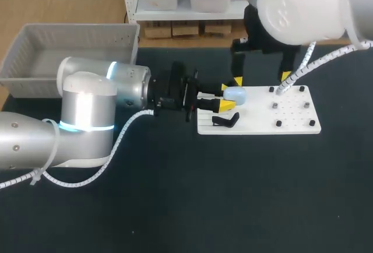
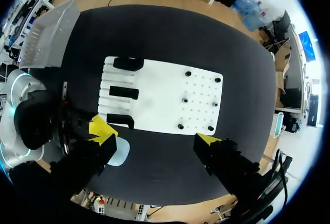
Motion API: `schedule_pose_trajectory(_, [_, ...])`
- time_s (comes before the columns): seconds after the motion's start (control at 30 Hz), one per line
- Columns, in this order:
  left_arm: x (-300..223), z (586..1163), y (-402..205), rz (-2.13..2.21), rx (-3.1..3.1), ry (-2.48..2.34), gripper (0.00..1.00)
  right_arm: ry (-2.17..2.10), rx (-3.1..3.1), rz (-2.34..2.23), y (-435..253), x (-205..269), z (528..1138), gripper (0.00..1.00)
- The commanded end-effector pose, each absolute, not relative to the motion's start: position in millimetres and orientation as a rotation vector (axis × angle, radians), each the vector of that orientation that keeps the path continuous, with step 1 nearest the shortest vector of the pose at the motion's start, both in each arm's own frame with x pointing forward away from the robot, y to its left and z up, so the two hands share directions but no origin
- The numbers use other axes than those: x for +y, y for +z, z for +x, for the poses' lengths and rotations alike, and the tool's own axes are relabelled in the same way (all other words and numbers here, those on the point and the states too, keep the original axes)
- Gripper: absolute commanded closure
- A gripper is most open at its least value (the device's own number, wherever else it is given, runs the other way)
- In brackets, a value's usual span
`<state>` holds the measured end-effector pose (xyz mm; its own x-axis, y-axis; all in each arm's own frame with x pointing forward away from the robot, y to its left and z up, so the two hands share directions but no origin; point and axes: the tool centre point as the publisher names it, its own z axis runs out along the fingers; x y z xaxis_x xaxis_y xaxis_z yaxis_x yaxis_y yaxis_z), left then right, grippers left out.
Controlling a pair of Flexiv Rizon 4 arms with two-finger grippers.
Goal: Pick up each earbud case from the left stands, insert the matching earbuds, close the lid, and place the case in the box.
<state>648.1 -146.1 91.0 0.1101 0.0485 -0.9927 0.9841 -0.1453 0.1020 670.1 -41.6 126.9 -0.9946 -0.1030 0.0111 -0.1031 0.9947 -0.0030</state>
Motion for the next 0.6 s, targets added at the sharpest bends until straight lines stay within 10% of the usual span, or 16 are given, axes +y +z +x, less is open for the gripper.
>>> schedule_pose_trajectory(0.03, [-146,646,91,1.399,1.099,-1.198,1.00,-0.045,-3.253,0.155,149,-50,654,0.00])
schedule_pose_trajectory(0.6, [-96,640,145,1.321,1.130,-1.163,1.00,-0.252,-3.511,0.247,224,-62,609,0.00])
